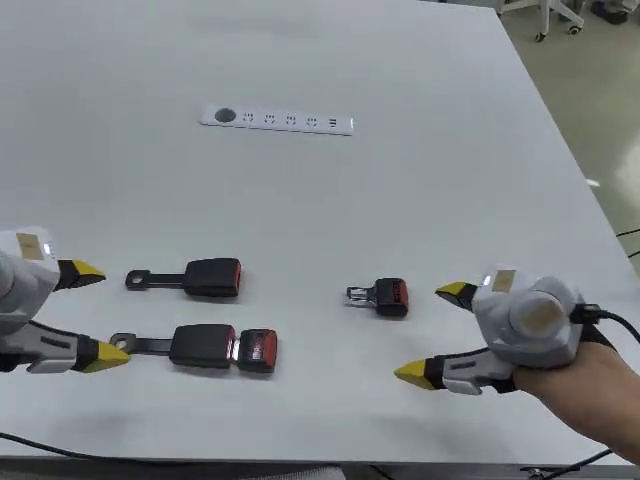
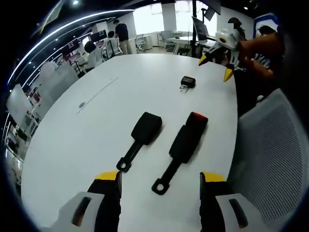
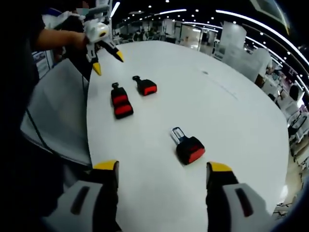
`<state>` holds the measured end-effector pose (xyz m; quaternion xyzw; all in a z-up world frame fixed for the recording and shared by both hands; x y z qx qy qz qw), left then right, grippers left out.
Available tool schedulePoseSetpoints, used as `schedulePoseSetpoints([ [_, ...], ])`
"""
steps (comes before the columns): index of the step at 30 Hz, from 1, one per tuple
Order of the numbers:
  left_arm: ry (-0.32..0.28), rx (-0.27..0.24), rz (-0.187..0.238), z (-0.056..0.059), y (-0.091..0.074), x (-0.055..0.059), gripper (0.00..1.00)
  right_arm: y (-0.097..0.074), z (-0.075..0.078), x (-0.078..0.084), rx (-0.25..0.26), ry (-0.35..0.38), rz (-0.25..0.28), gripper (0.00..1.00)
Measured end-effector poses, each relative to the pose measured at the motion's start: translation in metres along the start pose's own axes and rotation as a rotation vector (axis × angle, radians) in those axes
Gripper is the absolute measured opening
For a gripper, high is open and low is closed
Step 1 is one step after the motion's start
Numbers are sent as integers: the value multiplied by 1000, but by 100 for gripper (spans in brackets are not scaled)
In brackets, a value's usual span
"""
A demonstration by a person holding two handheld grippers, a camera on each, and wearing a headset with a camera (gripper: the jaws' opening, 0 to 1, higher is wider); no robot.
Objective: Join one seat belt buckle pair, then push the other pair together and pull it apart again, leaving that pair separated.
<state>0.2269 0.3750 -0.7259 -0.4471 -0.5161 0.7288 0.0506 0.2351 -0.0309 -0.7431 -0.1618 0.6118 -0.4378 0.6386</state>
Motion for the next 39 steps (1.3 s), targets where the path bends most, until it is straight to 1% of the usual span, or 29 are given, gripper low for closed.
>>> schedulePoseSetpoints([
  [2,-11,2,-10,1,-8,6,72,-5,-2,-1,3,4,8,77],
  [3,-21,-19,-12,0,-12,11,75,-8,-4,-1,7,2,8,78],
  [4,-33,-33,-5,0,-17,14,78,-10,-5,-2,8,-1,8,78],
  [6,-66,-45,7,0,-22,18,82,-15,-7,-2,19,-13,5,80],
  [7,-75,-53,7,0,-24,22,84,-17,-8,-3,28,-8,1,80],
  [10,-95,-79,18,-1,-28,29,90,-20,-11,-7,42,4,15,84],
  [12,-114,-85,28,-1,-31,31,94,-20,-14,-9,45,3,22,84],
  [14,-141,-86,47,0,-33,33,98,-19,-16,-11,53,29,35,85],
  [15,-163,-101,59,-2,-34,35,100,-17,-17,-12,55,40,41,87],
  [16,-174,-105,60,-3,-35,36,100,-16,-18,-13,62,42,43,91],
  [18,-179,-105,62,-3,-36,38,100,-14,-17,-14,93,51,44,100],
  [21,-191,-116,71,-4,-38,39,100,-15,-15,-14,113,61,44,100],
  [25,-198,-117,78,-5,-37,39,100,-15,-14,-12,125,78,37,100],
  [26,-201,-106,60,-4,-35,41,100,-15,-14,-11,123,82,36,100],
  [28,-183,-111,45,-3,-35,41,98,-15,-15,-9,118,100,29,100],
  [31,-187,-111,42,-3,-35,40,96,-16,-16,-6,124,106,15,100],
  [32,-188,-110,40,-3,-35,40,94,-16,-16,-5,125,108,12,99],
  [33,-202,-106,29,-3,-35,40,92,-17,-16,-3,127,118,-5,96],
  [34,-202,-114,29,-4,-34,40,94,-17,-16,0,133,131,-28,94],
  [35,-199,-116,28,-5,-34,41,94,-17,-16,1,129,134,-32,92],
  [37,-196,-121,20,-6,-34,42,95,-16,-17,2,125,143,-27,91],
  [39,-186,-127,19,-6,-34,41,97,-15,-19,1,122,135,-28,91],
])
Point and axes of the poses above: the centre of the closed fingertips' face, and the gripper's own axes: y roughly forward along the fingers, z roughly to its right, x roughly out of its underside, the point moved 6 cm from there along -y, roughly backward along the fingers, and after that the axes turned 13 degrees about -y, right-handed, at the moved point
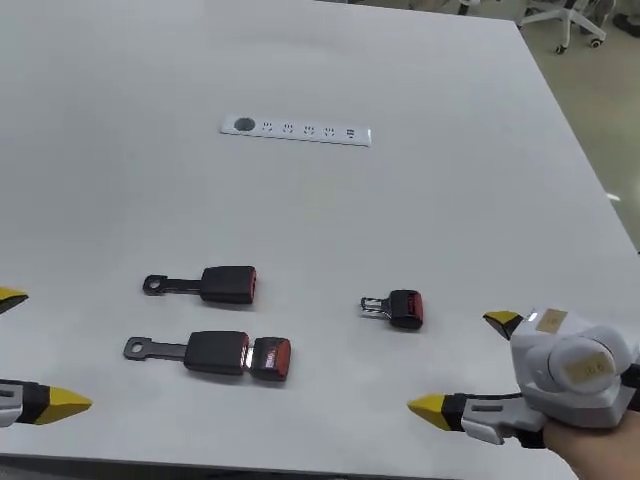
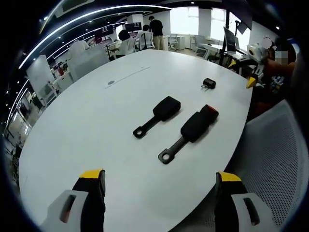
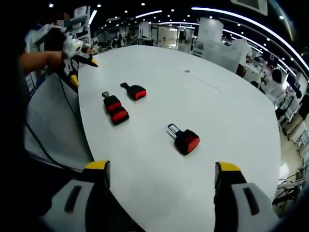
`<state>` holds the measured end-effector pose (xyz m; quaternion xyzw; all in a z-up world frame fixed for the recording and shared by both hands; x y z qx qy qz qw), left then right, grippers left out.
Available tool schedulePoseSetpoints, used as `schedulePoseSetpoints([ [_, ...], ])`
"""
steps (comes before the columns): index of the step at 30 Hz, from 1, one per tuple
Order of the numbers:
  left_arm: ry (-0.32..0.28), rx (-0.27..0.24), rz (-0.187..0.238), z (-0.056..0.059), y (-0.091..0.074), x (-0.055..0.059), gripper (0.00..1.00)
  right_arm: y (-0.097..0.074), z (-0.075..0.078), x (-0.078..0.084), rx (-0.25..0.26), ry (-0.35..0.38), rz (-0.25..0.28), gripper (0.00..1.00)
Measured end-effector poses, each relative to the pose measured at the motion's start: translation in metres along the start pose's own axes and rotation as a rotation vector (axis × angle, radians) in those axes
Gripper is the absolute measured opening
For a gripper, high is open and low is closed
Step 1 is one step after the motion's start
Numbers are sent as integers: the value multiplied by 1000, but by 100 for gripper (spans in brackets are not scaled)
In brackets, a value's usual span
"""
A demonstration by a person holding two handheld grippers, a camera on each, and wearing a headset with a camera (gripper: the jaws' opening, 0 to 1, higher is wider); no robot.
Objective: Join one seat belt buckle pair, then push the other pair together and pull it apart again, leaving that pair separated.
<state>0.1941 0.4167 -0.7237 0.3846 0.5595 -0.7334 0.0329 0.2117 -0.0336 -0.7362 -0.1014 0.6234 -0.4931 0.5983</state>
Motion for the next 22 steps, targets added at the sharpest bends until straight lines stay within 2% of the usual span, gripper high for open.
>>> schedulePoseSetpoints([
  [4,0,2,-1,0,0,-1,98,0,-1,-2,1,-5,5,91],
  [6,-10,2,-2,-1,1,0,100,-2,1,-1,16,-5,-17,90],
  [10,-8,-5,-11,-2,1,4,100,-7,-1,0,11,21,2,91],
  [16,-16,-6,-8,-1,2,6,100,-8,-6,3,-9,16,-27,95],
  [22,-15,-4,-16,0,1,8,100,-7,-9,-1,-11,10,-14,96],
])
Point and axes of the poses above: the centre of the closed fingertips' face, and the gripper's own axes: y roughly forward along the fingers, z roughly to its right, x roughly out of its underside, the point moved 6 cm from there along -y, roughly backward along the fingers, and after that the axes turned 13 degrees about -y, right-handed, at the moved point
